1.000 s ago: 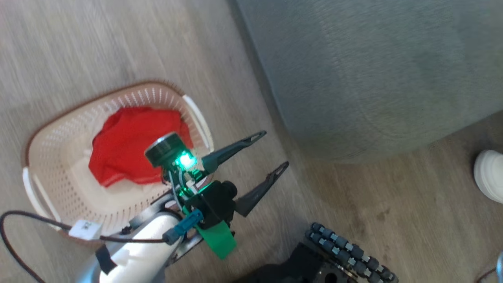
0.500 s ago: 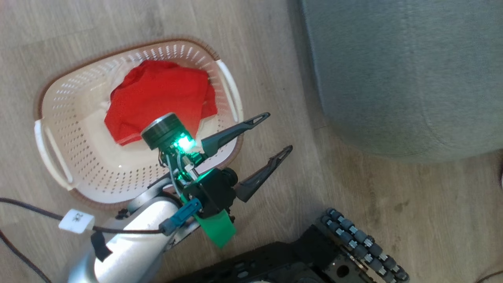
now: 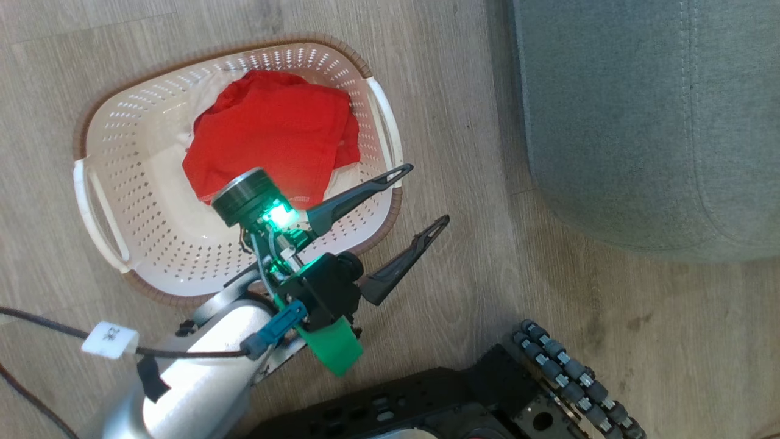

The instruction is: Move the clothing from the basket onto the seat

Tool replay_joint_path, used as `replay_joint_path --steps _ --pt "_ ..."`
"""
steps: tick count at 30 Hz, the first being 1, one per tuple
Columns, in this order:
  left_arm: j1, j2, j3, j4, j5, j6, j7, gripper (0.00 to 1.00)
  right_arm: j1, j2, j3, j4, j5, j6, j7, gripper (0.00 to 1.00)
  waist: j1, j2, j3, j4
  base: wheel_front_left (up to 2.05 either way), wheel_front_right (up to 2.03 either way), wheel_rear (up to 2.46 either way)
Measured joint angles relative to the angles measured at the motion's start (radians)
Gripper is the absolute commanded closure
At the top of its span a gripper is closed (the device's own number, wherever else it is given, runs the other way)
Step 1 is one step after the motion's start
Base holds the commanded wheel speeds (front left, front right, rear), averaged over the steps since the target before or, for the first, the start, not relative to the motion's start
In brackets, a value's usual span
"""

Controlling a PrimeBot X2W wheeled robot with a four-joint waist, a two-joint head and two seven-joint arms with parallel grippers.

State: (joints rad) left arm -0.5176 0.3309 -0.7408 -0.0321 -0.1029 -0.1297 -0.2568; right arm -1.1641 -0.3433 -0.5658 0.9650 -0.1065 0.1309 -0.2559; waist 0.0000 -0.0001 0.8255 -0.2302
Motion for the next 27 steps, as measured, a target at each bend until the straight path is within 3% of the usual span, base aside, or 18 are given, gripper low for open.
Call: replay_joint_path --steps 2,4,5,6,19,24,27 --pt "0.000 -0.001 0.000 0.000 0.000 0.000 0.000 0.00 -0.010 0.000 -0.016 0.030 -0.019 0.000 0.000 1.00 0.0000 0.0000 -0.002 0.000 0.00 0.00 0.00" --pt "0.000 0.000 -0.001 0.000 0.000 0.000 0.000 0.00 -0.021 0.000 -0.026 0.043 -0.035 0.000 0.000 0.58 0.0000 0.0000 -0.007 0.001 0.00 0.00 0.00" --pt "0.000 0.000 -0.001 0.001 0.000 0.000 0.000 0.00 -0.022 0.000 -0.029 0.042 -0.050 0.000 0.000 0.22 0.0000 0.0000 -0.010 0.001 0.00 0.00 0.00" --pt "0.000 0.000 -0.001 0.001 0.000 0.000 0.000 0.00 -0.022 0.001 -0.036 0.041 -0.062 0.000 0.000 0.00 0.0000 0.0000 -0.013 0.001 0.00 0.00 0.00" --pt "0.007 -0.041 0.027 0.031 -0.004 0.000 0.000 0.00 0.021 -0.003 0.004 0.179 -0.147 0.000 -0.001 0.00 0.0000 0.0000 -0.155 -0.014 0.00 0.00 0.00" --pt "0.041 -0.067 0.035 0.047 -0.012 0.000 0.000 0.00 0.060 -0.015 0.067 0.203 -0.155 0.000 -0.001 0.00 -0.0001 0.0001 -0.246 -0.020 0.00 0.00 0.00" --pt "0.088 -0.106 0.060 0.054 -0.019 0.000 0.000 0.00 0.097 -0.019 0.149 0.152 -0.150 0.000 -0.001 0.00 -0.0001 0.0001 -0.306 -0.022 0.00 0.00 0.00"
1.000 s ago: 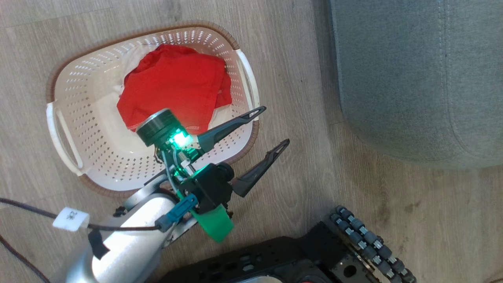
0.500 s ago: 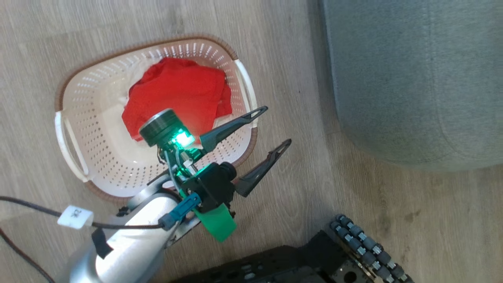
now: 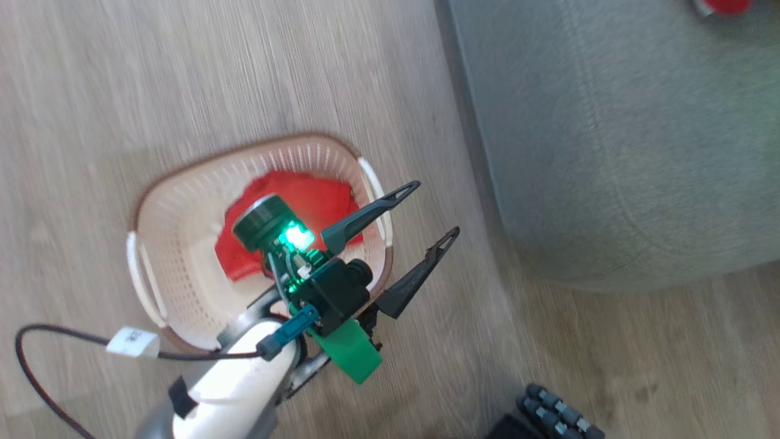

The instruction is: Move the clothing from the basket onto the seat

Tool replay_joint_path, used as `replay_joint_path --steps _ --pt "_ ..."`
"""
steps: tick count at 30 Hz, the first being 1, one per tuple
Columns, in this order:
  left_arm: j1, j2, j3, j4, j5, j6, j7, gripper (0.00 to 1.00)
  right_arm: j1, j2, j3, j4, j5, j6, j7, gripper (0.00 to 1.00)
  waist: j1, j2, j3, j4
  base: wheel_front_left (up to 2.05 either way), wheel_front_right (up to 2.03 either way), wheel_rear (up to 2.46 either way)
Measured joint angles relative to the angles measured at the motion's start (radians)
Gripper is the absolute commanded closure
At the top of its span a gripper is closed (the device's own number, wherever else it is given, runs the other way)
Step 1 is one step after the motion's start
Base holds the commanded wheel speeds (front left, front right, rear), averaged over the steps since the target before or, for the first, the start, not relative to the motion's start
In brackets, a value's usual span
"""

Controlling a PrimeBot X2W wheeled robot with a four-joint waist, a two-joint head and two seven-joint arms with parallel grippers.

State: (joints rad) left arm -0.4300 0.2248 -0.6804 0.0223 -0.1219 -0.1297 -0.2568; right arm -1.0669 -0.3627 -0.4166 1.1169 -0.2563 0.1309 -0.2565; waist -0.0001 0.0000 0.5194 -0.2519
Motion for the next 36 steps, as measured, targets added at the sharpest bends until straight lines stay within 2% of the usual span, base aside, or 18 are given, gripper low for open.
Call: replay_joint_path --steps 2,9,14,20,27,31,36 --pt "0.014 -0.013 0.013 0.002 -0.006 0.000 0.000 0.00 0.018 0.000 0.020 -0.030 0.010 0.000 0.000 0.00 0.0000 0.0000 -0.021 0.000 0.00 0.00 0.00" --pt "0.097 -0.067 0.106 0.003 -0.011 0.000 0.000 0.00 0.173 0.001 0.201 -0.238 0.233 0.000 0.000 0.00 0.0000 0.0000 -0.167 0.004 0.00 0.00 0.00" --pt "0.163 -0.100 0.192 -0.001 -0.011 0.000 0.000 0.00 0.324 -0.001 0.351 -0.468 0.429 0.000 0.000 0.00 0.0000 0.0001 -0.257 0.014 0.00 0.00 0.00" --pt "0.206 -0.134 0.300 -0.008 -0.010 0.000 0.000 0.00 0.512 -0.019 0.449 -0.751 0.591 0.000 0.000 0.00 -0.0001 0.0000 -0.328 0.053 0.00 0.00 0.00" --pt "0.244 -0.162 0.425 -0.005 0.001 0.001 0.000 0.00 0.669 -0.005 0.500 -0.960 0.644 0.000 0.000 0.00 0.0000 0.0000 -0.369 0.124 0.00 0.00 0.00" --pt "0.251 -0.170 0.487 0.023 -0.014 0.028 0.000 0.00 0.742 0.060 0.500 -1.008 0.674 0.000 0.000 0.00 0.0000 0.0000 -0.385 0.164 0.00 0.00 0.00" --pt "0.270 -0.174 0.526 0.029 -0.086 0.089 0.000 0.00 0.847 0.136 0.513 -1.007 0.653 0.000 0.000 0.00 0.0000 0.0000 -0.406 0.208 0.00 0.00 0.00"
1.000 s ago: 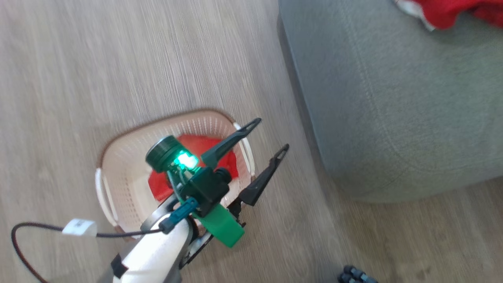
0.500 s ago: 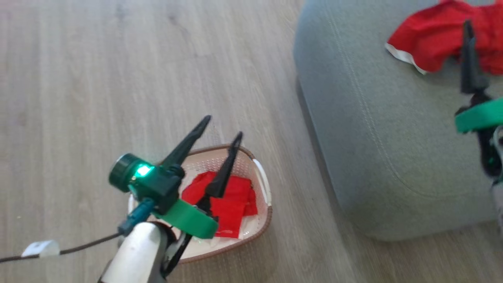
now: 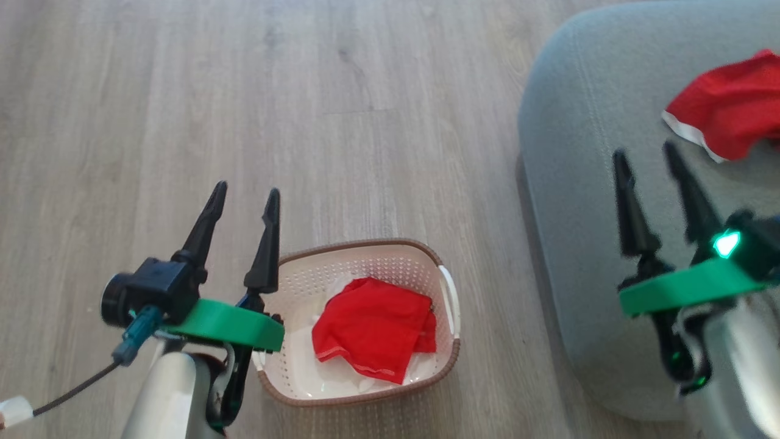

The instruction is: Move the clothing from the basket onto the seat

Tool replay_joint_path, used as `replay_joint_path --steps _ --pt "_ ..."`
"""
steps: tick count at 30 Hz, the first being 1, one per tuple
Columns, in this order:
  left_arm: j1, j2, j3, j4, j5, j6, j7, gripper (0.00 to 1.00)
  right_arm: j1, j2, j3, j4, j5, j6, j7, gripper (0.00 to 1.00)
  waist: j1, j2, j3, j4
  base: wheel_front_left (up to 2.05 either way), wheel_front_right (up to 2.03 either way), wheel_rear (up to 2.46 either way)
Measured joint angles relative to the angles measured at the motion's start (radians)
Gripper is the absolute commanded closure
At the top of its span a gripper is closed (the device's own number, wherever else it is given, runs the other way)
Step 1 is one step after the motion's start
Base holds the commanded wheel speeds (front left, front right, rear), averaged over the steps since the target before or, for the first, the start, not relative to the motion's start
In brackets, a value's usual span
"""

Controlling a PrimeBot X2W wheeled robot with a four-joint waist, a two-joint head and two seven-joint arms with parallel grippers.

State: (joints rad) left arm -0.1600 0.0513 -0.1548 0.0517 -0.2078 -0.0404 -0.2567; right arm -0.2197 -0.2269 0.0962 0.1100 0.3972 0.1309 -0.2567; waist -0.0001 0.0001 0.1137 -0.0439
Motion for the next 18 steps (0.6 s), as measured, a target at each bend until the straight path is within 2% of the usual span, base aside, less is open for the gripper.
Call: replay_joint_path --steps 2,7,12,18 --pt "0.008 -0.001 0.003 0.000 -0.004 0.030 0.000 0.00 0.032 0.031 -0.013 0.013 -0.002 0.000 0.000 0.00 0.0000 0.0000 -0.007 0.015 0.00 0.00 0.00" --pt "0.026 -0.002 0.022 0.002 -0.014 0.069 0.000 0.00 0.069 0.065 -0.044 0.024 -0.034 0.000 0.000 0.00 0.0000 0.0000 -0.015 0.040 0.00 0.00 0.00" --pt "0.049 -0.003 0.018 0.025 0.045 0.079 0.000 0.00 0.090 0.090 -0.041 0.037 -0.084 0.000 0.000 0.00 0.0000 0.0000 -0.021 0.055 0.00 0.00 0.00" --pt "0.062 -0.003 0.018 0.040 0.039 0.096 0.000 0.00 0.111 0.108 -0.052 0.064 -0.107 0.000 0.000 0.00 0.0000 0.0000 -0.022 0.063 0.00 0.00 0.00"
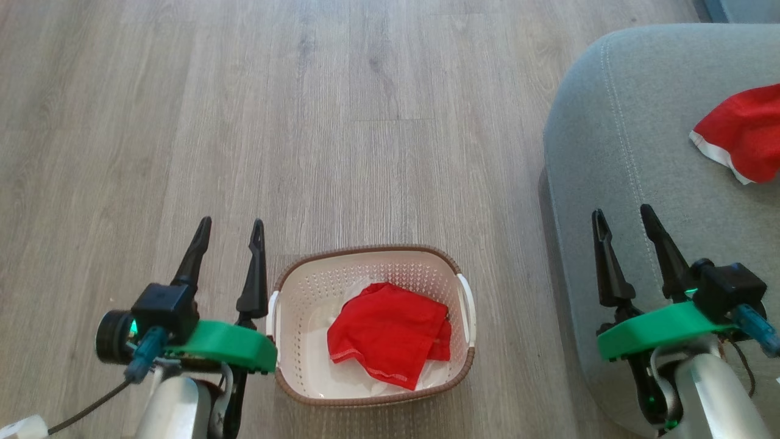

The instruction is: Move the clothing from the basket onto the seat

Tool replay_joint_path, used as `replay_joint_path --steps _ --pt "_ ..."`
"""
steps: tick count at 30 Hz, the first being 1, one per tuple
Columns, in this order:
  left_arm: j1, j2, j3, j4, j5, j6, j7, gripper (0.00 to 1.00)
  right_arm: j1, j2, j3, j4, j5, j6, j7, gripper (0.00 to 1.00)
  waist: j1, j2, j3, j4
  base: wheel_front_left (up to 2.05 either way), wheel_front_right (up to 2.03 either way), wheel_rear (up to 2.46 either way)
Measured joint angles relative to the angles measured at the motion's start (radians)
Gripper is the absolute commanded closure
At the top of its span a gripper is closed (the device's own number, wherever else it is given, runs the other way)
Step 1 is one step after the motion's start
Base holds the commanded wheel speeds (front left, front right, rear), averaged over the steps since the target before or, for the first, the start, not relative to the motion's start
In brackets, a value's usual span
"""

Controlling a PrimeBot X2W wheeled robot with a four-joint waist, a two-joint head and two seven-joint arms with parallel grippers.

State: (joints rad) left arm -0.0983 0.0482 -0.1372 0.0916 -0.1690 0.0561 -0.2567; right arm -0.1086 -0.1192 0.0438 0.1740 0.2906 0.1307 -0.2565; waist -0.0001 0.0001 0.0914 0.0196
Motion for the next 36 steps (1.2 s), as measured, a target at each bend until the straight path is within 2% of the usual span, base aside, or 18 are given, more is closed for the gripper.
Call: replay_joint_path --steps 23,30,36 --pt "-0.001 0.000 -0.021 0.029 -0.007 -0.011 0.000 0.00 -0.001 0.010 0.011 0.010 -0.024 0.000 0.000 0.00 0.0001 0.0000 0.018 -0.005 0.00 0.00 0.00" --pt "-0.022 0.000 -0.046 0.114 0.021 -0.045 0.000 0.00 -0.013 0.010 -0.042 -0.009 -0.077 0.000 0.000 0.00 0.0001 0.0000 0.081 -0.014 0.00 0.00 0.00" --pt "-0.106 -0.001 -0.061 0.169 0.039 -0.069 0.000 0.00 -0.080 0.018 -0.105 -0.057 -0.119 0.000 0.000 0.00 0.0002 0.0000 0.177 -0.027 0.00 0.00 0.00"
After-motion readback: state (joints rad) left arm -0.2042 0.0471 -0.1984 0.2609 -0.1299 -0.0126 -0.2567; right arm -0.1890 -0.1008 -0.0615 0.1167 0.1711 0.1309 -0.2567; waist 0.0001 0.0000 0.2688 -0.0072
